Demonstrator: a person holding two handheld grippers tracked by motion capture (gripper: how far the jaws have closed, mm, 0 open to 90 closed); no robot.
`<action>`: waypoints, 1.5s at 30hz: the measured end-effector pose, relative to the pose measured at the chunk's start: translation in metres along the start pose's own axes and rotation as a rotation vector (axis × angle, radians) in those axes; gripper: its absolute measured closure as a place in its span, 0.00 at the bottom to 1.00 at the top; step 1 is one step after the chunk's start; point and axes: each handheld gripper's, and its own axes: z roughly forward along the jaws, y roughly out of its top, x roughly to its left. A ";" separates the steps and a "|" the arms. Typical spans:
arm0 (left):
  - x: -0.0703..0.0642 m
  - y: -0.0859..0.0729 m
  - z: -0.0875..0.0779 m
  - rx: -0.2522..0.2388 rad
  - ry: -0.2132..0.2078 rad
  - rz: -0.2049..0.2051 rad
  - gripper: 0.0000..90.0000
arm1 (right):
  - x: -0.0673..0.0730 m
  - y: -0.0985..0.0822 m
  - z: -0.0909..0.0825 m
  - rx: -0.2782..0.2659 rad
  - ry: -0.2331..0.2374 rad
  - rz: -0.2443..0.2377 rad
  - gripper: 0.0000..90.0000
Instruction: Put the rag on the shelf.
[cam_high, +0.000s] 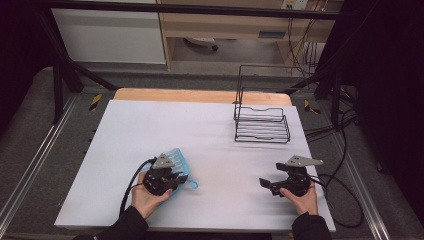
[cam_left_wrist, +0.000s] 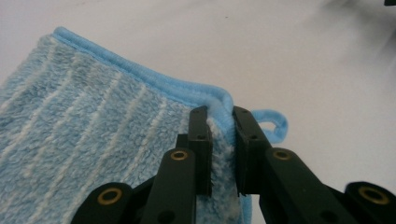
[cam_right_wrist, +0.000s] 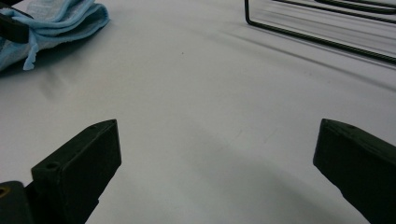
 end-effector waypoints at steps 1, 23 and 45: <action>-0.003 0.002 0.002 -0.001 -0.005 0.005 0.88 | 0.000 0.000 0.000 0.004 -0.003 -0.005 0.01; -0.058 0.028 0.049 0.027 -0.107 0.125 0.87 | 0.000 0.000 -0.001 0.003 -0.010 -0.004 0.01; -0.071 0.031 0.043 0.041 -0.178 0.149 0.58 | 0.000 0.000 -0.001 -0.001 -0.013 -0.006 0.02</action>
